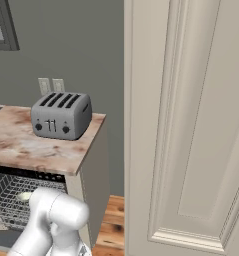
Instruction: Pick up the cup and bowl from the counter, place them in the dishwasher, and close the dishwasher door.
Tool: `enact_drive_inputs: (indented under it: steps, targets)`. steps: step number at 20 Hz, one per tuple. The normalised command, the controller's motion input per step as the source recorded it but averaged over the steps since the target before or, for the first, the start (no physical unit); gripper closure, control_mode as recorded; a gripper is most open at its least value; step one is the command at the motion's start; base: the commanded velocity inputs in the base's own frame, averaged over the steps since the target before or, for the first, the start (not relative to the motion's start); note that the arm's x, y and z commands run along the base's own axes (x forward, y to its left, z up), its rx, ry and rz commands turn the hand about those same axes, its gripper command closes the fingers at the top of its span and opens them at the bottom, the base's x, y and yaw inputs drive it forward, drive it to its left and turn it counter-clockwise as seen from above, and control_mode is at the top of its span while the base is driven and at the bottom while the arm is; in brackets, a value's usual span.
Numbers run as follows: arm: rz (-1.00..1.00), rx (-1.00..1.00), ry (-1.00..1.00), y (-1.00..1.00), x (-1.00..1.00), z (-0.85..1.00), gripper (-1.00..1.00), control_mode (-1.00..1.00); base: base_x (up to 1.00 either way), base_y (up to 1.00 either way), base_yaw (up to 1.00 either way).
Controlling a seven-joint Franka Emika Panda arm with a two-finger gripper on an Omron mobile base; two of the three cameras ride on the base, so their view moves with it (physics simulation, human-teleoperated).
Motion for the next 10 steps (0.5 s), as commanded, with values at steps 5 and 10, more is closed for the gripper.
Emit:
enact_drive_inputs:
  steps: [5, 10]
  targets:
    - [0.13, -0.52, -0.23, -0.05, 0.41, 0.62, -1.00, -1.00, 0.00, 0.00, 0.00]
    - [0.14, -0.45, -0.22, -0.17, 0.56, 0.41, -1.00, -1.00, 0.00, 0.00, 0.00]
